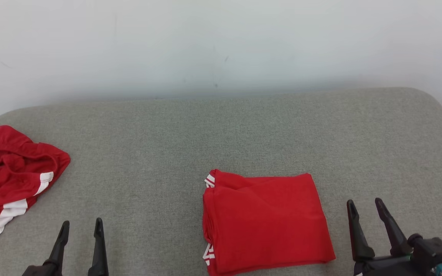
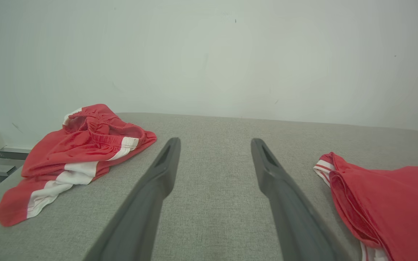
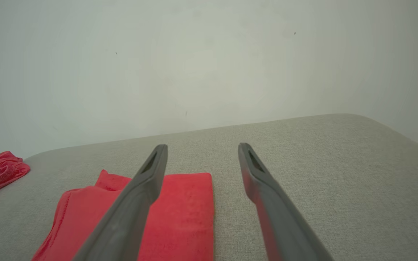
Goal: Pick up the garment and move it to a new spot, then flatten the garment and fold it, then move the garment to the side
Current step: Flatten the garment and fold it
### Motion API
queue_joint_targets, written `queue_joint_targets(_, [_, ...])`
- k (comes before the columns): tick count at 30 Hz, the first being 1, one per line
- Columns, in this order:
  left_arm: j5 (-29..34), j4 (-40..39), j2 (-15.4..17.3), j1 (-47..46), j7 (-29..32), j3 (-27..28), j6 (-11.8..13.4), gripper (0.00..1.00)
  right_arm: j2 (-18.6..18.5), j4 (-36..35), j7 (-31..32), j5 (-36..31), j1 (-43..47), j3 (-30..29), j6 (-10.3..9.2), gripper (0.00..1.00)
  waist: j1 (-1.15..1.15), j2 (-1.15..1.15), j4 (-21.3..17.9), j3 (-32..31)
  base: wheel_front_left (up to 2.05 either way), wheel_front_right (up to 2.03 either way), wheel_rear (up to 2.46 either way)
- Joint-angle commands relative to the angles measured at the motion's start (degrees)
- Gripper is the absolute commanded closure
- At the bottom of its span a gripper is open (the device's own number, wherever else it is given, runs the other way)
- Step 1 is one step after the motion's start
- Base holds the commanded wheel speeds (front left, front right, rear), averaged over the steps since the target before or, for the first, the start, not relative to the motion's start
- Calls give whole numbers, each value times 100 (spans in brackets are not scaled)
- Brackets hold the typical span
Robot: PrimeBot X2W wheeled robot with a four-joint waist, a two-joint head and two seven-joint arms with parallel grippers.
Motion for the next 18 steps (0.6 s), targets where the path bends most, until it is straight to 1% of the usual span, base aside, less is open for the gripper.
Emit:
queue_joint_targets(1, [44,-19,-2,69,-1,23,36,0,61,-77,-21,-90,111,-31,-12,0,0,0,0,-7,0,0,0])
queue_joint_targets(8, [174,7,44,200,-1,-17,32,0,238,-214,-18,-336,421,-128,-12,0,0,0,69,-34,0,0,0])
queue_joint_targets(13, [206,24,70,200,-1,-52,16,0,297,-285,2,-453,499,-133,-12,0,0,0,133,-35,0,0,0])
queue_joint_targets(18, [192,27,66,219,-1,-59,55,0,341,-358,25,-507,542,-128,-12,0,0,0,162,-44,0,0,0])
